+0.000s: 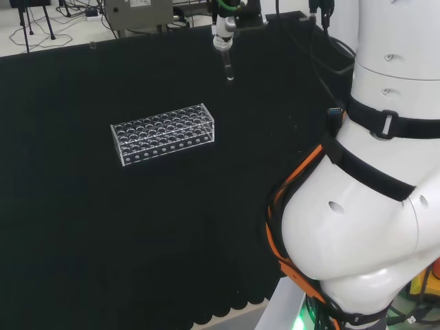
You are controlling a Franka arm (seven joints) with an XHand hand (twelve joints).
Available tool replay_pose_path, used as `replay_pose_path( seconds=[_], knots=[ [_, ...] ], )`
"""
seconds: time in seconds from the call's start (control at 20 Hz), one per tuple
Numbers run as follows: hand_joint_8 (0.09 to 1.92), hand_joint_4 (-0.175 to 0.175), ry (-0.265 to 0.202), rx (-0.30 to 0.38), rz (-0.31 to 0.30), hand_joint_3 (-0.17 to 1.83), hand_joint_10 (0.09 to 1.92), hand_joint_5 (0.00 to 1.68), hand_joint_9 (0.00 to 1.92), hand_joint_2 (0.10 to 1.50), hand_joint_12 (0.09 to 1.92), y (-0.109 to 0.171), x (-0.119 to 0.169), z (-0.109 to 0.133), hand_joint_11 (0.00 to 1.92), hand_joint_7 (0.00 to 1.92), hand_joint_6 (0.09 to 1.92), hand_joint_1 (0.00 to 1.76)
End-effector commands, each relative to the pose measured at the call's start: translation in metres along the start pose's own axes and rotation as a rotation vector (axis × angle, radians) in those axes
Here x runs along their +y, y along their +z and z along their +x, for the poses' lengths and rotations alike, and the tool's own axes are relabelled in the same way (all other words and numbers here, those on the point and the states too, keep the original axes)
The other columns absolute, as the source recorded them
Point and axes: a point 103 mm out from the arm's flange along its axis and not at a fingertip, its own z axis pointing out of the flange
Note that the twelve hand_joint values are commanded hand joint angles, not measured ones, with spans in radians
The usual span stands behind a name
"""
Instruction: Shake the test tube.
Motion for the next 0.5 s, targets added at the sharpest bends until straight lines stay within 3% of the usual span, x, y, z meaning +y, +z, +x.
replay_pose_path(
  seconds=[0.05,0.5],
  knots=[
    [0.71,-0.175,-0.060,0.027,0.003,0.73,0.12,1.34,1.46,0.57,1.21,0.004,0.007,0.034,0.81,1.42,0.54,1.44],
    [0.71,-0.175,-0.147,0.063,0.011,0.73,0.12,1.34,1.46,0.57,1.21,0.007,0.014,0.079,0.81,1.42,0.54,1.44]
  ],
)
